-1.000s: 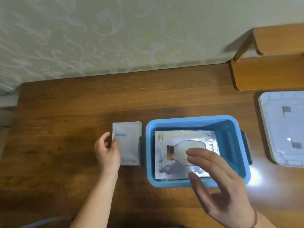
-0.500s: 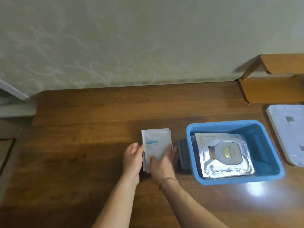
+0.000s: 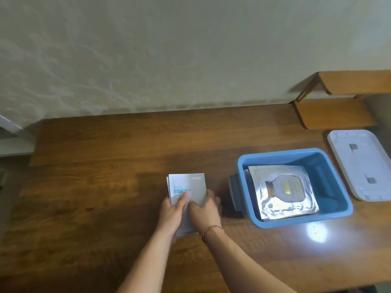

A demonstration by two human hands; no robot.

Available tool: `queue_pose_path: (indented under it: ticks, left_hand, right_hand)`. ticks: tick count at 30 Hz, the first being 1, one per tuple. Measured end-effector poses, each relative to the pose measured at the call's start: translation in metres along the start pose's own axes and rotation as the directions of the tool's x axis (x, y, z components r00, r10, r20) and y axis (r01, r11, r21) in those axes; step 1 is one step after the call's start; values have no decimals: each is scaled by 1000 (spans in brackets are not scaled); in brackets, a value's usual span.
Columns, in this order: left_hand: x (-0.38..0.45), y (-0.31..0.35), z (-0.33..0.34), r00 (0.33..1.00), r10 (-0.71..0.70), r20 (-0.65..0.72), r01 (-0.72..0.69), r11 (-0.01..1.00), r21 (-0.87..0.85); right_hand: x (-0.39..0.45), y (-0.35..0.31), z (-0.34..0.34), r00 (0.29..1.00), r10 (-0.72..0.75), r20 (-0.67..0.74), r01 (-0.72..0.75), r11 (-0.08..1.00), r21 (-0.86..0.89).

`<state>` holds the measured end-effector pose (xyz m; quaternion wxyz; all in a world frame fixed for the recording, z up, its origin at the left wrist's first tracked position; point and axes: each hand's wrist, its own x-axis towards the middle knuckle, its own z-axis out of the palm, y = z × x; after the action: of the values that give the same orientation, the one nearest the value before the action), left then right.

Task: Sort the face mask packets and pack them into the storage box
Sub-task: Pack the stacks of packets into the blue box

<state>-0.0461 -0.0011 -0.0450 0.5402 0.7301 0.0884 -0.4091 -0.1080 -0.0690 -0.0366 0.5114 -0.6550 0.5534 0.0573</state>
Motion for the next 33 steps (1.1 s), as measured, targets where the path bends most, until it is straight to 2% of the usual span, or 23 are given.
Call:
queue_pose_path:
  ticks: [2, 4, 5, 7, 8, 10, 12, 13, 15, 18, 22, 24, 26, 28, 29, 31, 32, 33]
  left_hand:
    - [-4, -5, -8, 1000, -5, 12, 6, 997, -78]
    - [-10, -8, -17, 998, -18, 56, 28, 982, -187]
    - [-12, -8, -20, 998, -14, 69, 30, 971, -238]
    - [-19, -9, -22, 997, -18, 74, 41, 942, -333]
    - [-25, -7, -20, 997, -21, 70, 47, 918, -393]
    - [-40, -3, -10, 997, -33, 75, 67, 859, -508]
    - [-54, 1, 0, 994, 11, 108, 53, 822, -567]
    - [-61, 6, 2, 990, 57, 130, 29, 816, -578]
    - [-76, 18, 3, 971, 167, 169, -44, 826, -561]
    - [-94, 38, 8, 907, 337, 253, -208, 880, -427]
    - [-103, 62, 50, 718, 488, 496, -269, 852, -450]
    - [-103, 72, 79, 706, 503, 499, -329, 856, -398]
    - [-99, 72, 105, 710, 567, 418, -532, 821, -210]
    - [-93, 66, 126, 624, 724, 295, -771, 633, 76]
    - [-90, 64, 135, 544, 806, 235, -838, 506, 207]
    - [-85, 61, 150, 370, 912, 178, -880, 282, 383]
    - [-84, 59, 156, 314, 928, 202, -872, 198, 448]
    - [-83, 56, 162, 298, 919, 257, -854, 136, 503]
  right_hand:
    - [-6, 5, -7, 992, -126, 29, 124, 990, 62]
    - [-14, 16, -16, 980, -196, 40, 187, 969, 161]
    - [-17, 22, -19, 983, -181, 28, 171, 960, 221]
    - [-28, 27, -19, 998, -46, 43, 24, 907, 420]
    - [-32, 29, -17, 994, -9, 109, -56, 815, 577]
    - [-38, 28, -7, 977, -83, 198, -115, 574, 811]
    - [-48, 20, -8, 979, -166, 120, -36, 436, 899]
    - [-52, 16, -14, 980, -185, 72, 12, 414, 910]
    - [-59, 14, -32, 973, -232, 11, 92, 429, 899]
    - [-73, 19, -82, 971, -235, -35, 146, 473, 869]
    - [-78, 35, -178, 954, -252, -162, 275, 519, 810]
    - [-66, 47, -230, 949, -240, -203, 310, 614, 726]
    - [-42, 61, -270, 958, -234, -169, 287, 718, 634]
    - [-17, 66, -290, 962, -248, -114, 270, 807, 525]
    - [-7, 65, -291, 963, -259, -73, 261, 832, 489]
    - [11, 61, -282, 961, -277, 18, 244, 873, 423]
    - [19, 60, -275, 956, -288, 46, 250, 890, 380]
    - [24, 59, -268, 950, -307, 58, 273, 905, 325]
